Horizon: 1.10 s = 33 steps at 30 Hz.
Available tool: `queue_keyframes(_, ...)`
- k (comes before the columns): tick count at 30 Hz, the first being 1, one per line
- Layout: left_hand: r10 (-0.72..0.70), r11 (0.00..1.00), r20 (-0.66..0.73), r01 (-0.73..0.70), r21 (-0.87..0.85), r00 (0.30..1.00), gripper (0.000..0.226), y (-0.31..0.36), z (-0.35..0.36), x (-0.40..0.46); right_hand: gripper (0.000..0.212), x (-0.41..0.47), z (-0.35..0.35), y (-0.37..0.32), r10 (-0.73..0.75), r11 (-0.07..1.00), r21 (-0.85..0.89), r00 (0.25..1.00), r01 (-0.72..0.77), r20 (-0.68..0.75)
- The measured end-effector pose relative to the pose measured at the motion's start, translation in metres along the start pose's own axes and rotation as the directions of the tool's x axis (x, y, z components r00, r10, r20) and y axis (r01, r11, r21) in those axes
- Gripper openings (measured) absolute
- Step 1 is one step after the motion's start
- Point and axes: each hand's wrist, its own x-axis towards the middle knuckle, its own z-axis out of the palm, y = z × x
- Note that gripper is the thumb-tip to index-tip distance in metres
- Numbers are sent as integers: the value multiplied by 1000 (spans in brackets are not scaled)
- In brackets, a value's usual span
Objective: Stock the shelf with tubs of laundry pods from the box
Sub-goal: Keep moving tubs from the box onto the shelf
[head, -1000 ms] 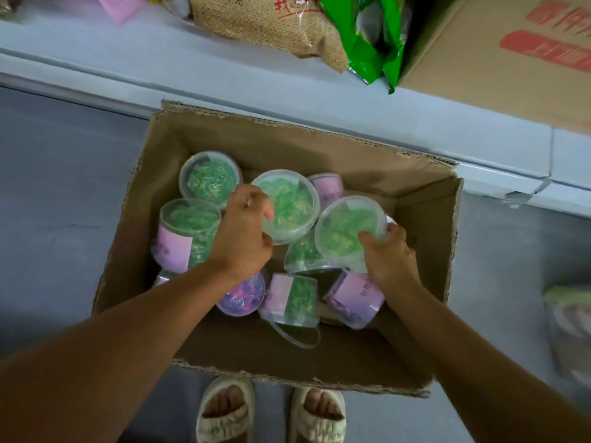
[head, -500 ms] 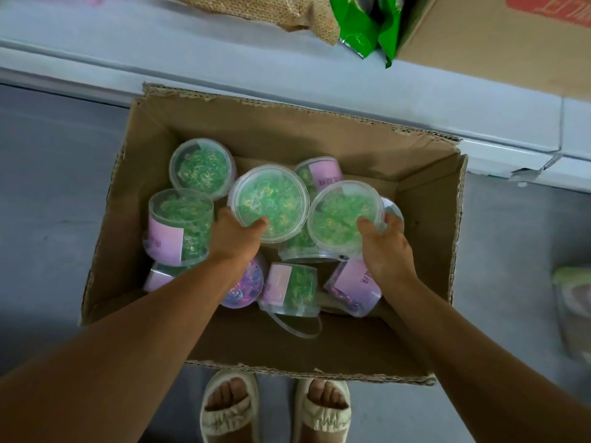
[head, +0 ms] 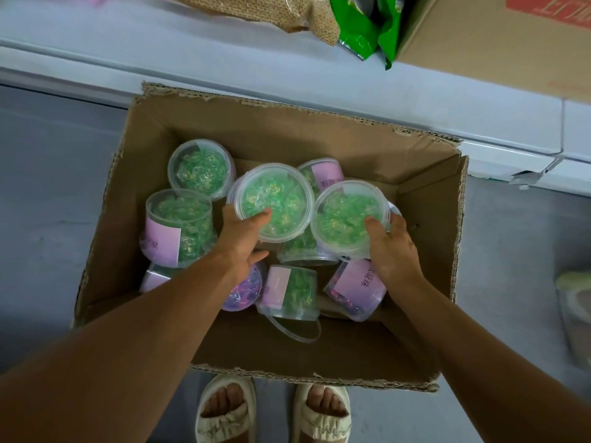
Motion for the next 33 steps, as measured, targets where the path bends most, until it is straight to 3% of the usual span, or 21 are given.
queue_keyframes(5,155,987,-14,-154,46,988,41,5,12,-8,51,-1,-2,0,-11,999,-37,1000,11,12)
queue_keyframes(17,238,968,-70,-230,101,969,82,30,12,-55,46,-25,-22,-12,24,998,53,999,-23,-28)
queue_keyframes(22,228,970,-45,-223,97,973,78,69,-2,-130,45,-78,-62,-50,10,997,74,997,-5,-72)
queue_keyframes(27,304,949,-20,-301,92,953,46,134,-18,-227,38,-154,-118,-117,-34,981,185,995,51,-98)
queue_keyframes(31,396,914,31,-397,77,918,25,199,-29,-321,51,-225,-169,-175,-82,955,275,990,110,-111)
queue_keyframes(33,425,903,50,-427,46,904,40,233,-34,-372,47,-256,-197,-199,-113,941,303,985,148,-130)
